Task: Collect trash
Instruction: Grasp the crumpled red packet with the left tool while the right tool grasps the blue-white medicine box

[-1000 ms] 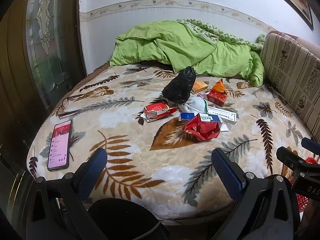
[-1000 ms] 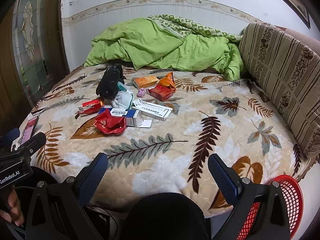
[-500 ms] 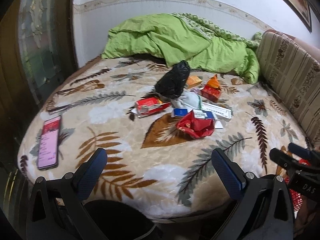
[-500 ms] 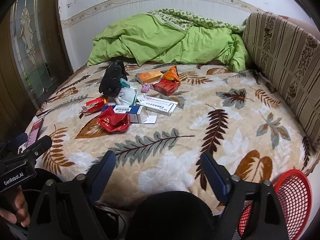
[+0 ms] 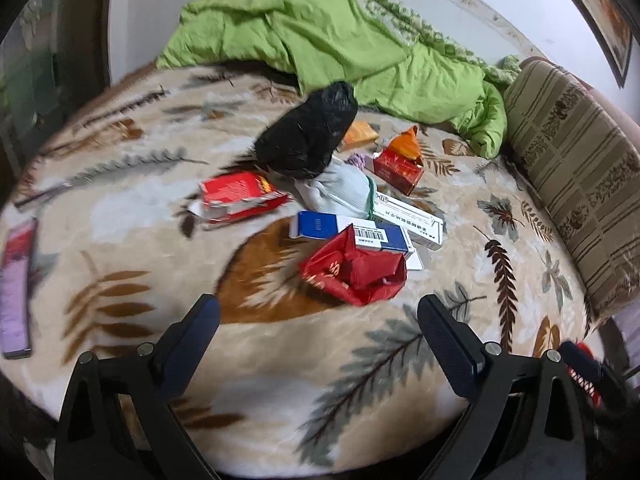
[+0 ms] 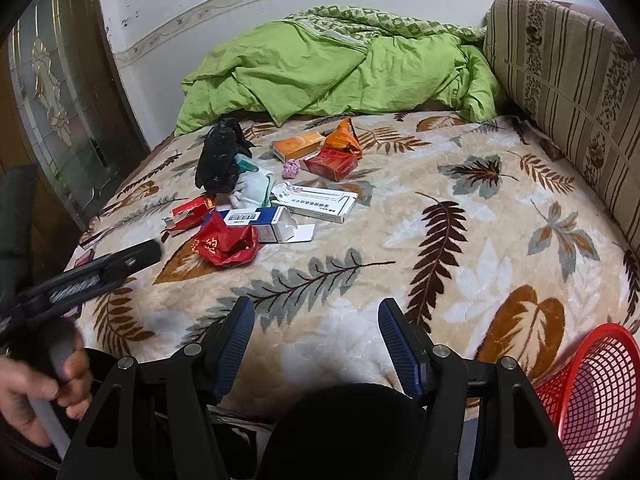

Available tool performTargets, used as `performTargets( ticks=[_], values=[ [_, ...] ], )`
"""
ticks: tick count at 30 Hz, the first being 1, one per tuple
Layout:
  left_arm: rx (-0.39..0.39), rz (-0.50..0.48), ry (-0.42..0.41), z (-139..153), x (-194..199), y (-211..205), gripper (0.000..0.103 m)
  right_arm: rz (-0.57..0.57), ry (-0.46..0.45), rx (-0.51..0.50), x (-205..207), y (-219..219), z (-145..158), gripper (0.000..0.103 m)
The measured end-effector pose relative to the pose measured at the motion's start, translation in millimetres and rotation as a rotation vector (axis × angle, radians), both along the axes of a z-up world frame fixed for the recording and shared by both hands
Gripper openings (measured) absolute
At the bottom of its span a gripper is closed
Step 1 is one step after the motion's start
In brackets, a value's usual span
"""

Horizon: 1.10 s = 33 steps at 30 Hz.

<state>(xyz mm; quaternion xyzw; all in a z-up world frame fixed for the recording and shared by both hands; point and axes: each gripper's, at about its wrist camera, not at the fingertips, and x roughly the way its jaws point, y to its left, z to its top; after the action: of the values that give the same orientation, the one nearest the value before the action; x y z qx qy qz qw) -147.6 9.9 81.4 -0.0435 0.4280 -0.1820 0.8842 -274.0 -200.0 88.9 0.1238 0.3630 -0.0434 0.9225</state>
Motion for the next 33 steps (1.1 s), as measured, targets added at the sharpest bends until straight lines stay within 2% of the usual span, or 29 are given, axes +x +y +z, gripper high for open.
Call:
performTargets(
  ticks=[2, 5, 10, 11, 13, 16, 19, 23, 28, 33],
  values=[
    [-0.009, -0.018, 0.031, -10, 15, -10, 0.099, -0.004, 0.001, 0.004, 0, -3, -1, 0.068],
    [0.0, -0.036, 0.034, -24, 28, -23, 0.099, -0.015, 0.001, 0.005, 1, -7, -1, 0.068],
    [0.054, -0.066, 0.022, -43, 41, -44, 0.096, -0.028, 0.016, 0.023, 4, -15, -7, 0.068],
    [0.06, -0.068, 0.022, -46, 43, -45, 0.091, -0.029, 0.02, 0.027, 5, -16, -9, 0.068],
    [0.059, -0.086, 0.049, -53, 47, -46, 0.065, -0.031, 0.025, 0.032, 6, -17, -11, 0.068],
    [0.059, -0.077, 0.05, -56, 49, -40, 0.042, -0.032, 0.031, 0.04, 10, -19, -12, 0.068],
    [0.015, -0.078, 0.066, -56, 50, -30, 0.041, -0.028, 0.033, 0.046, 15, -20, -13, 0.068],
    [0.018, -0.072, 0.051, -50, 39, -16, 0.04, 0.027, 0.039, 0.084, 31, -22, -12, 0.068],
    [0.031, -0.021, -0.035, -33, 28, 6, 0.04, 0.181, 0.08, 0.093, 77, -15, -19, 0.068],
    [0.036, 0.03, -0.044, -32, 34, 20, 0.04, 0.365, 0.129, 0.067, 139, 3, -27, 0.068]
  ],
)
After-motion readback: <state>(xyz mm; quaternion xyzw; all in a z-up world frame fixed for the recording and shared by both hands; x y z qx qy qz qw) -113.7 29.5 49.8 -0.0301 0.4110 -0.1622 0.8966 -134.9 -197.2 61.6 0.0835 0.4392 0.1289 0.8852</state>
